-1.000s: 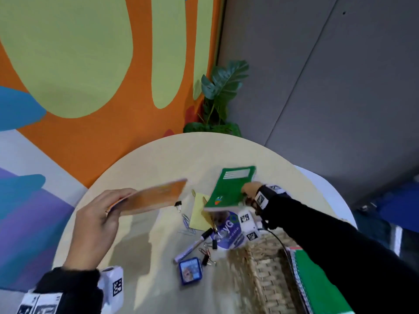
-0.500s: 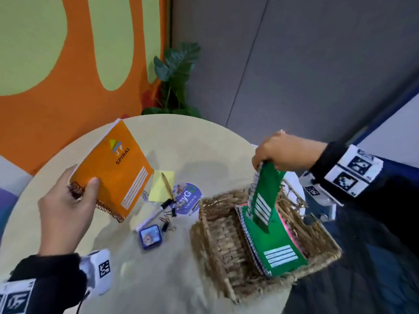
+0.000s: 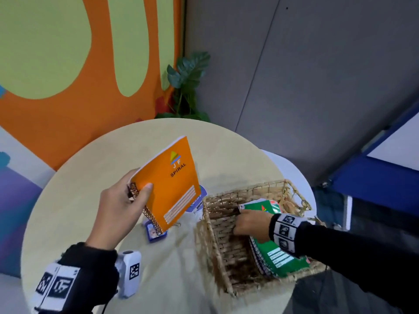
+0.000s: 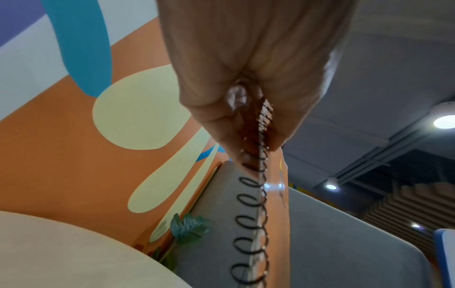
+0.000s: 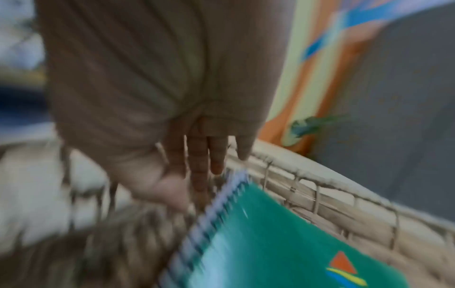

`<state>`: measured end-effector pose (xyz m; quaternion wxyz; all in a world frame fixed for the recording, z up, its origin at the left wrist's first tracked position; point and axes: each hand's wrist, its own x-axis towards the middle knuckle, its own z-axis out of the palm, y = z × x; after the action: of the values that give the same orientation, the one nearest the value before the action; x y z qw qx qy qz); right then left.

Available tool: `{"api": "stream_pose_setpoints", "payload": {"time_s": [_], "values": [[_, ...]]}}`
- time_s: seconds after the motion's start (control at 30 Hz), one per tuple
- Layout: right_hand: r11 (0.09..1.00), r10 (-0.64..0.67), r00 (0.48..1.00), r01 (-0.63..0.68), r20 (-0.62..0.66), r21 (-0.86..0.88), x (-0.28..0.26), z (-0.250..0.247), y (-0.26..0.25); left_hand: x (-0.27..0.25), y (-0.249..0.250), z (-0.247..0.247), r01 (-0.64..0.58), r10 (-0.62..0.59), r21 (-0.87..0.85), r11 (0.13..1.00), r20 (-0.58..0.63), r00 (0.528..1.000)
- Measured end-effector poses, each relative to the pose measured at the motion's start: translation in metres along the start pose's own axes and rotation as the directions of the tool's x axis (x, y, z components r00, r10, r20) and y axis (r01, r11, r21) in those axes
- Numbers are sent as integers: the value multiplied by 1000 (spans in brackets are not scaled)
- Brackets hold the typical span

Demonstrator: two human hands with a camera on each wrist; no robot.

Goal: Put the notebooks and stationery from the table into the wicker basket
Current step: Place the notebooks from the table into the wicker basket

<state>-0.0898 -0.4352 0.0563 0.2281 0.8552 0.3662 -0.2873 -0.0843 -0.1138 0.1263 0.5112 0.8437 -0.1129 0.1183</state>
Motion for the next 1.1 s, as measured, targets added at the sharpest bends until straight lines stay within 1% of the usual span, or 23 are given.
{"api": "stream_pose_setpoints", "payload": {"time_s": [0.03, 0.07, 0.1, 0.13, 0.17, 0.23, 0.3, 0.33, 0.37, 0.43, 0.5, 0.53, 0.6, 0.63, 0.67, 0.7, 0.8, 0.83, 0.87, 0.9, 1.0, 1.03, 1.1], "values": [[965, 85, 993, -62, -77, 256, -5, -3, 3, 0, 4, 1, -12, 12, -10, 1000, 20, 1000], [864, 183, 973, -92, -138, 494, -12, -10, 6, 1, 8, 2, -22, 23, -24, 999, 45, 999], [726, 273, 941, -65, -201, 684, -21, -19, 7, 3, 14, 2, -35, 37, -27, 999, 81, 996], [590, 345, 904, 1, -254, 807, -30, -32, 6, 5, 20, 4, -53, 57, -28, 998, 128, 990], [464, 396, 872, 80, -288, 882, -38, -43, 3, 7, 28, 6, -72, 77, -33, 997, 183, 980], [236, 429, 846, 234, -317, 943, -49, -61, -3, 11, 43, 14, -86, 107, -87, 992, 278, 955], [33, 497, 815, 326, -299, 945, -58, -68, -8, 14, 57, 24, -64, 128, -204, 977, 320, 939], [-32, 540, 791, 359, -286, 933, -62, -67, -8, 15, 60, 29, -46, 136, -270, 962, 327, 935], [-70, 588, 762, 380, -270, 922, -67, -63, -6, 16, 61, 33, -13, 132, -330, 944, 339, 932], [-149, 644, 735, 392, -212, 908, -82, -52, -1, 14, 52, 40, 95, 65, -373, 923, 394, 917], [-283, 677, 729, 388, -104, 877, -98, -24, 12, 8, 26, 43, 169, -57, -240, 956, 414, 909], [-345, 685, 727, 371, -39, 862, -106, -10, 17, 3, 7, 42, 192, -122, -148, 970, 388, 913], [-414, 672, 735, 265, 96, 871, -116, 28, 30, -10, -34, 40, 229, -238, 67, 971, 314, 919], [-422, 649, 739, 155, 179, 893, -117, 47, 35, -18, -55, 39, 246, -291, 185, 952, 281, 915], [-398, 629, 739, 38, 242, 917, -117, 63, 38, -25, -75, 39, 263, -336, 282, 923, 254, 907], [-342, 628, 717, -95, 302, 935, -114, 81, 41, -32, -92, 40, 278, -368, 344, 897, 233, 900], [-134, 677, 615, -437, 404, 889, -91, 116, 45, -45, -125, 43, 305, -415, 408, 860, 213, 884], [-36, 704, 572, -564, 421, 825, -84, 113, 41, -47, -131, 45, 304, -423, 420, 855, 225, 878], [15, 727, 528, -651, 439, 759, -78, 109, 38, -48, -136, 48, 300, -431, 435, 849, 243, 869], [40, 741, 499, -701, 449, 712, -73, 107, 36, -48, -141, 52, 293, -443, 457, 840, 265, 857], [39, 734, 461, -762, 499, 647, -65, 100, 30, -42, -147, 64, 231, -474, 568, 790, 327, 817], [27, 731, 438, -784, 522, 620, -63, 101, 32, -39, -145, 68, 191, -479, 612, 768, 349, 806], [48, 774, 416, -789, 476, 612, -63, 80, 33, -31, -142, 77, 91, -474, 682, 726, 400, 784]]}}
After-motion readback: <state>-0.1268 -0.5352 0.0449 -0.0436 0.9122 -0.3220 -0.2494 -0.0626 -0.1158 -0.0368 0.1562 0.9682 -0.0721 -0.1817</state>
